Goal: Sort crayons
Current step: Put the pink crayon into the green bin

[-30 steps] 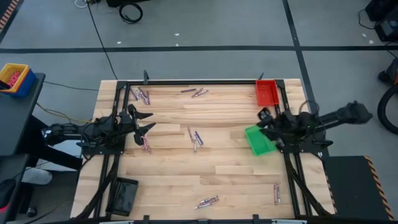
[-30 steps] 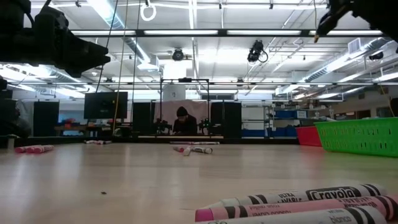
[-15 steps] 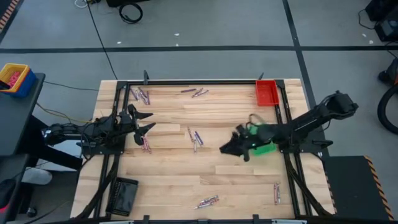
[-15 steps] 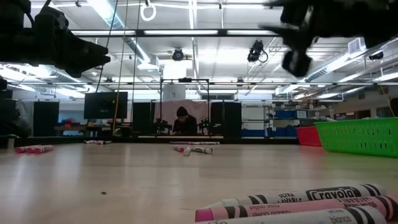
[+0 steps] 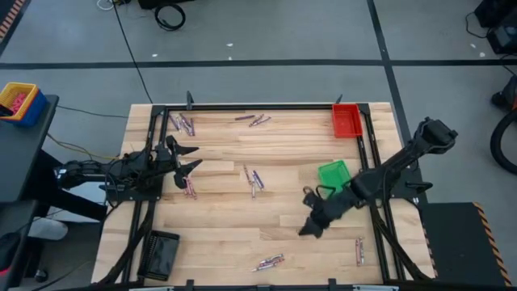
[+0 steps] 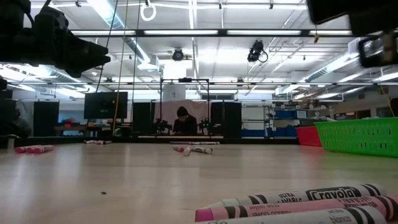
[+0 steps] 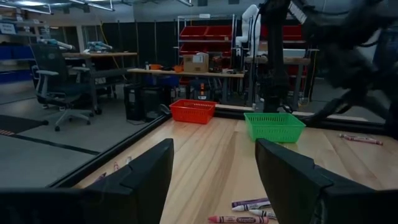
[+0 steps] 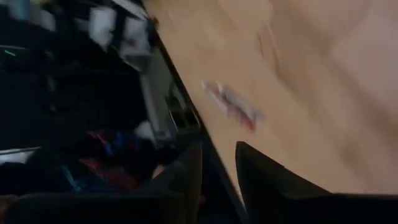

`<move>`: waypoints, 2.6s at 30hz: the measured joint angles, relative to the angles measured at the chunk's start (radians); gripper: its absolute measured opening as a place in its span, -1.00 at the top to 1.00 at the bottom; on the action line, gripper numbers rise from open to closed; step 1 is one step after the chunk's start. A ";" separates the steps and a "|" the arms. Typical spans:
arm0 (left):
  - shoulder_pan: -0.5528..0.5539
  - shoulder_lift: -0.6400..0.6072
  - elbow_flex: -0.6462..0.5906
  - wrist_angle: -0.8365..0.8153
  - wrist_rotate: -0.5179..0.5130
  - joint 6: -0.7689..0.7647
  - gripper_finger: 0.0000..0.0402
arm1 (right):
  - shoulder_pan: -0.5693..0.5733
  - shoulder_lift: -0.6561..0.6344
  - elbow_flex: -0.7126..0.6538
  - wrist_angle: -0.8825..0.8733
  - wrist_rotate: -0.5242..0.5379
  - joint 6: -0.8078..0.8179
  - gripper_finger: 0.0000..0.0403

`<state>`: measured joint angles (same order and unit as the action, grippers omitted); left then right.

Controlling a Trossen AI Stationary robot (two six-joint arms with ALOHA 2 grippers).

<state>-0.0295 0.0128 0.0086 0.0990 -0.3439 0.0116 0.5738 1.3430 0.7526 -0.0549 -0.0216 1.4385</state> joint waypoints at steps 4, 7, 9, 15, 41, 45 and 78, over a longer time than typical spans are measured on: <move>0.000 0.000 0.000 0.000 0.000 0.000 -0.19 | 0.112 0.054 0.089 -0.182 -0.042 0.213 0.53; 0.000 0.000 0.000 -0.005 0.000 0.000 -0.19 | 0.197 0.092 0.123 -0.236 -0.055 0.368 0.55; 0.000 0.000 0.000 -0.007 0.000 0.000 -0.19 | 0.250 0.120 0.125 -0.234 -0.063 0.459 0.55; 0.000 0.000 0.000 -0.006 0.000 0.000 -0.19 | 0.350 0.189 0.125 -0.312 -0.230 0.718 0.55; 0.000 0.000 0.000 -0.007 0.000 0.000 -0.19 | 0.345 0.193 0.011 -0.577 -0.288 0.866 0.37; 0.000 0.000 0.000 -0.007 0.000 0.000 -0.19 | 0.346 0.193 -0.015 -0.517 -0.298 0.866 0.38; 0.000 0.000 0.000 -0.007 0.000 0.000 -0.19 | 0.336 0.289 -0.013 -0.417 -0.299 0.861 0.79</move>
<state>-0.0294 0.0128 0.0088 0.0921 -0.3439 0.0118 0.9098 1.6318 0.7395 -0.4721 -0.3210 2.2997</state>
